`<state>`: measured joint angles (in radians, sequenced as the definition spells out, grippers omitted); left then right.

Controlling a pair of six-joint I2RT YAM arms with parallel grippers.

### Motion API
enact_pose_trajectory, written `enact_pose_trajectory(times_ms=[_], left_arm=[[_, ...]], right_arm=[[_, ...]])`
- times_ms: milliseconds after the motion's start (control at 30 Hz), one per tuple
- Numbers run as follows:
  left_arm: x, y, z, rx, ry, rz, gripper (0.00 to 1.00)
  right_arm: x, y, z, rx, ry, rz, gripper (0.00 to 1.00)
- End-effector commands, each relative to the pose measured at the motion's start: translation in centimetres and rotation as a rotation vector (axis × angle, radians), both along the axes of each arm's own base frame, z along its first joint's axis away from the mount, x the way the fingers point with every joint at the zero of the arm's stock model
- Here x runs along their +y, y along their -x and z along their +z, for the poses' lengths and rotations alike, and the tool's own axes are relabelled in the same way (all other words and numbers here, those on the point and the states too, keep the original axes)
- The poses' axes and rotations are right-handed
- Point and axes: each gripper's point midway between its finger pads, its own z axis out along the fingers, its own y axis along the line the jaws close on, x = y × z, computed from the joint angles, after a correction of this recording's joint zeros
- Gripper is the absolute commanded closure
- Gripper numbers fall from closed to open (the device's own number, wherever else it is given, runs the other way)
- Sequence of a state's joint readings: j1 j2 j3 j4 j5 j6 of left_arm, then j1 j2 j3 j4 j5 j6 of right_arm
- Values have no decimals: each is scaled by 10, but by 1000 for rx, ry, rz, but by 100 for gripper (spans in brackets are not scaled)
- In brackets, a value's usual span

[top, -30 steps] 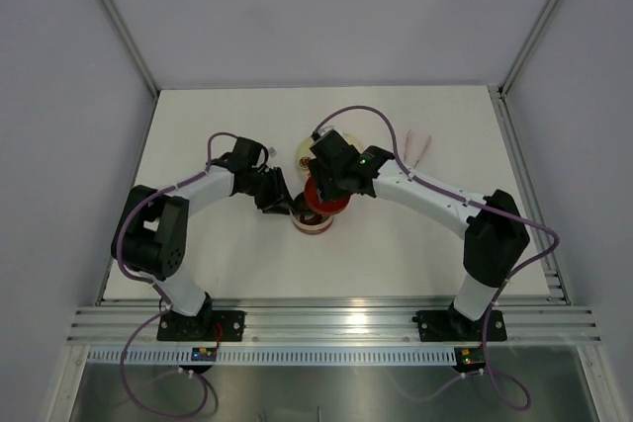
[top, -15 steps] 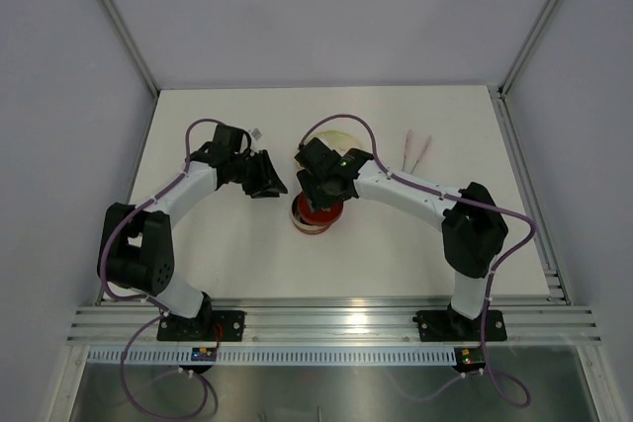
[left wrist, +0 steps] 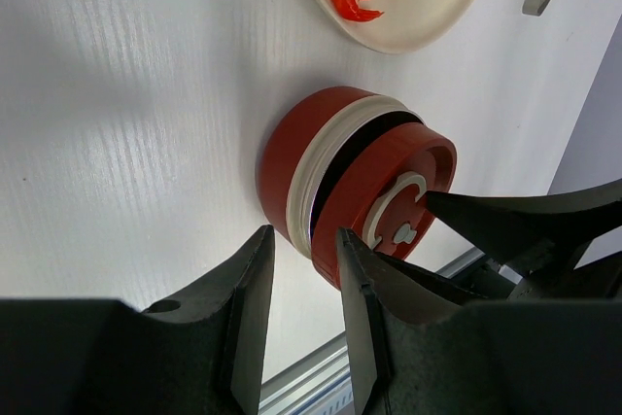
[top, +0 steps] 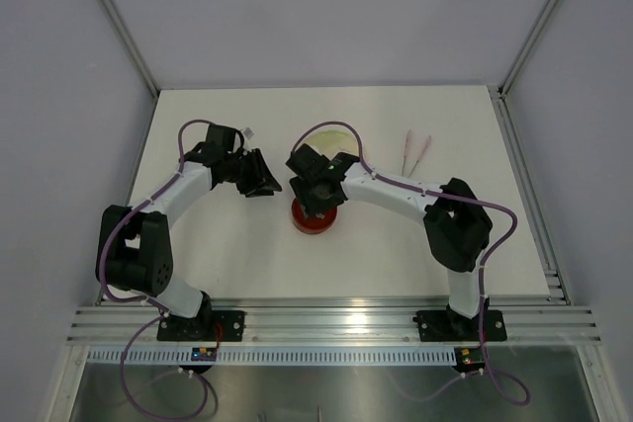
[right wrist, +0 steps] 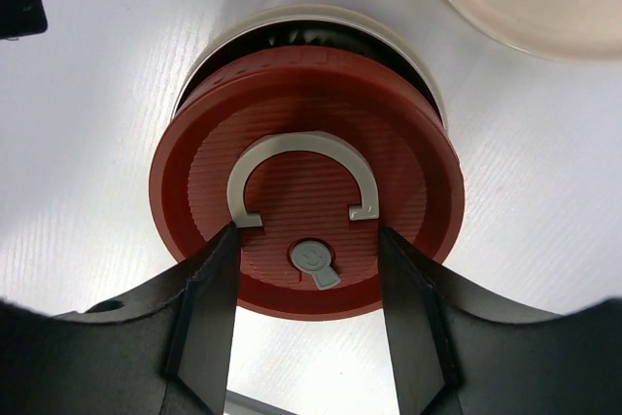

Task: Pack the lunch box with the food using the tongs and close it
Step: Close the box lid on the packing box.

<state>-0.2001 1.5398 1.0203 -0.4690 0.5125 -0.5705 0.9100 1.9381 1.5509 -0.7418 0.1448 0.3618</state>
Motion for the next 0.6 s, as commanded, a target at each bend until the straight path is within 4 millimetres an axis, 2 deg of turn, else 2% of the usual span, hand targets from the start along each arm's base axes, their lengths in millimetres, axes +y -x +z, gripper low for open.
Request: enact_pose_trajectory(times_ms=[0,333,400,567], left_arm=[[2,-2,11,-44,14,10,65],[2,-1,11,-45,14,8,65],[2,0,11,-42,14,6,65],[2,0,10,-42,15,9,65]], right_arm=[[19,-2,13,-25,-46,34,76],[26,-7,18,-42,-42,42,75],[22,-5,14,-22,-3,31,75],[19,-7,17,-5,32,13,75]])
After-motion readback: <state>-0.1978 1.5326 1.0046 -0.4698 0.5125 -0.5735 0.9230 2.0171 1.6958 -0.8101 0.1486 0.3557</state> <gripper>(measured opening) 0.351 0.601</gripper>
